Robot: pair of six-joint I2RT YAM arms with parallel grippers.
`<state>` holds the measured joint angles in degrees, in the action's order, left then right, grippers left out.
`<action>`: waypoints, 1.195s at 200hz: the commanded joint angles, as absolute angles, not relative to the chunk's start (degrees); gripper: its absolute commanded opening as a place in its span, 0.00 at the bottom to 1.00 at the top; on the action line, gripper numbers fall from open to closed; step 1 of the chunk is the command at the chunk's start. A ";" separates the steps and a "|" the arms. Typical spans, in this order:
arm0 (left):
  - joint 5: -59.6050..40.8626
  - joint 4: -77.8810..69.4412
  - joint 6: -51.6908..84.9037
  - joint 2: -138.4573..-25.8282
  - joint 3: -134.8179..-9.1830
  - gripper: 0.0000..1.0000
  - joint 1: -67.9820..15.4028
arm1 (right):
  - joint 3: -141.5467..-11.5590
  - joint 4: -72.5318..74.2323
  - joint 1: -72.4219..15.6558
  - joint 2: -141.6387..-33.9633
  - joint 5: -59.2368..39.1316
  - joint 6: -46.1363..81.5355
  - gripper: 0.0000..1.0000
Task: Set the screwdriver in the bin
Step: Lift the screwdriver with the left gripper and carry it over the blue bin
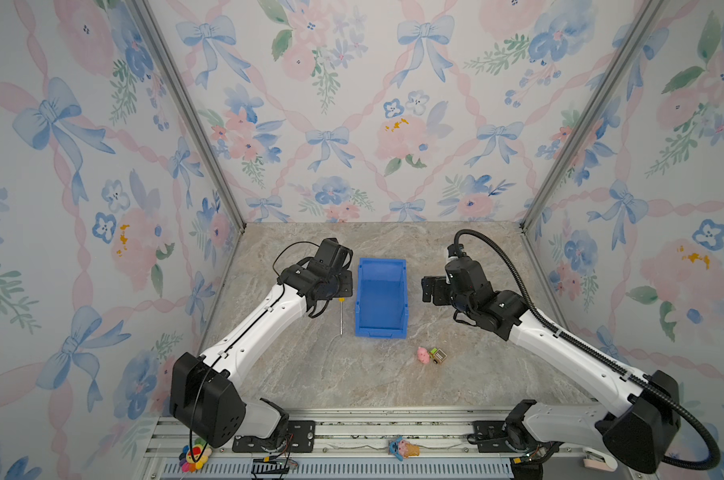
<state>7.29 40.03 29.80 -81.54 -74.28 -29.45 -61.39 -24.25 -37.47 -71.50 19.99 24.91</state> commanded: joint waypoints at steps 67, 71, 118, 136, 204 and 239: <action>5.92 39.46 32.89 -97.84 -89.80 0.00 -36.58 | -59.79 -25.32 -33.46 -68.53 18.40 24.96 0.97; 6.06 39.46 33.21 -98.73 -90.28 0.00 -36.77 | -59.61 -25.27 -33.23 -68.39 18.34 24.92 0.97; 8.60 39.42 34.47 -107.99 -95.76 0.00 -37.52 | -58.14 -25.41 -30.78 -67.11 16.99 24.74 0.97; 9.53 39.46 34.25 -110.73 -97.08 0.00 -37.46 | -57.66 -25.45 -30.10 -66.55 16.82 24.39 0.97; 11.21 39.38 36.33 -118.69 -100.02 0.00 -37.53 | -56.89 -25.03 -27.03 -66.01 14.78 23.26 0.97; 13.35 39.38 37.09 -120.51 -99.84 0.00 -38.05 | -56.80 -24.98 -26.27 -65.92 14.50 22.93 0.97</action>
